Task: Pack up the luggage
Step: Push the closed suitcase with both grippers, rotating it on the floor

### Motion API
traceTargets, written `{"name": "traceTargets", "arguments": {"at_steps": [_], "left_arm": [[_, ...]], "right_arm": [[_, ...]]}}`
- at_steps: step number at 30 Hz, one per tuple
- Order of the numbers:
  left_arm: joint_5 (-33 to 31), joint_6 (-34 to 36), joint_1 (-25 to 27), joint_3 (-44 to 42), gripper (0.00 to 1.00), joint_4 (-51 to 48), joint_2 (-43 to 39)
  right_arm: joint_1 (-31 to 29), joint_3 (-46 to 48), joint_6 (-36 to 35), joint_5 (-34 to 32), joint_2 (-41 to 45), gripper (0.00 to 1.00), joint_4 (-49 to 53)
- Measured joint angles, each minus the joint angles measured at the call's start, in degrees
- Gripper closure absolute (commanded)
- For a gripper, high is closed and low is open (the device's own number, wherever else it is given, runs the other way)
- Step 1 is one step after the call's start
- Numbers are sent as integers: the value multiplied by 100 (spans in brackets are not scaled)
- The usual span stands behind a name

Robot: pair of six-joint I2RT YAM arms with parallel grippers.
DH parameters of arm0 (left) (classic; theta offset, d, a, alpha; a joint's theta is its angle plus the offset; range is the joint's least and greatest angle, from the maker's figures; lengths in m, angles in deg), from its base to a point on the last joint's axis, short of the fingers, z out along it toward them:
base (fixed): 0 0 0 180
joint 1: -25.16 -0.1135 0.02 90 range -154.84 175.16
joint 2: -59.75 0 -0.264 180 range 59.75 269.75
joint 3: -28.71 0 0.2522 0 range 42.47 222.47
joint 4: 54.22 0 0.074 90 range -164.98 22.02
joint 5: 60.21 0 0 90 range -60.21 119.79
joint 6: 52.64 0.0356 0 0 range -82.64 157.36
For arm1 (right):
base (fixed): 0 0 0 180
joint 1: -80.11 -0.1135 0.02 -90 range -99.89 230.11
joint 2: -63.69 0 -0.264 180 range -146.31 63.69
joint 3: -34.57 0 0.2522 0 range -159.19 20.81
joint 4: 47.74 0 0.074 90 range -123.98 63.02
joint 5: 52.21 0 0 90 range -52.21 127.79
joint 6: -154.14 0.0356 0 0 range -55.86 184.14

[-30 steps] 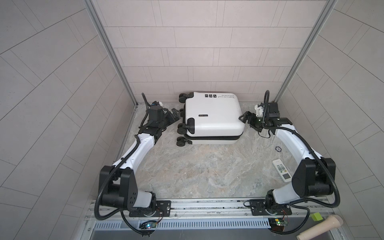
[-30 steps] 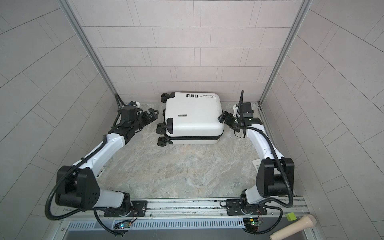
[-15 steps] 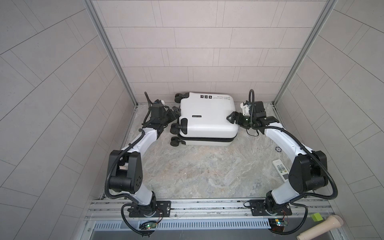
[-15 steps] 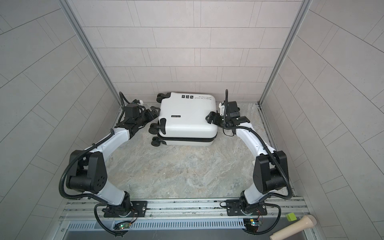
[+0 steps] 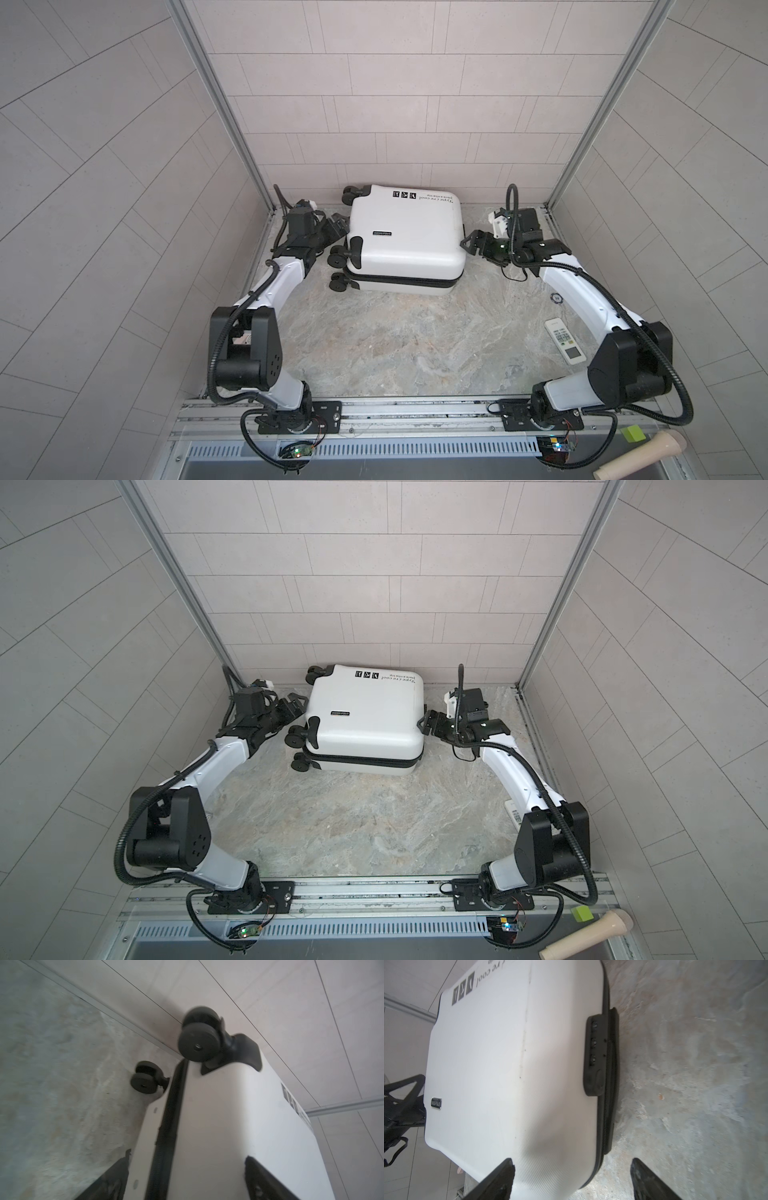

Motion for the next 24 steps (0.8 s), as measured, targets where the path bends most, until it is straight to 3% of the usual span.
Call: {"name": "traceTargets", "arguments": {"at_steps": [4,8,17,24], "left_arm": [[-251,57,-437,-133,19,-330,-138],[-380,164,-457,-278,25,-544,-55],[-319,474,-437,-26,40,-1091,1349],[-37,664,-431,79,48,-1349,1871]], "right_arm": [[435,195,-87,-188,507,22,245],[614,643,-138,-310,723,30,348],[584,1849,-39,-170,568,44,164],[168,2424,267,-105,487,46,-387]]}}
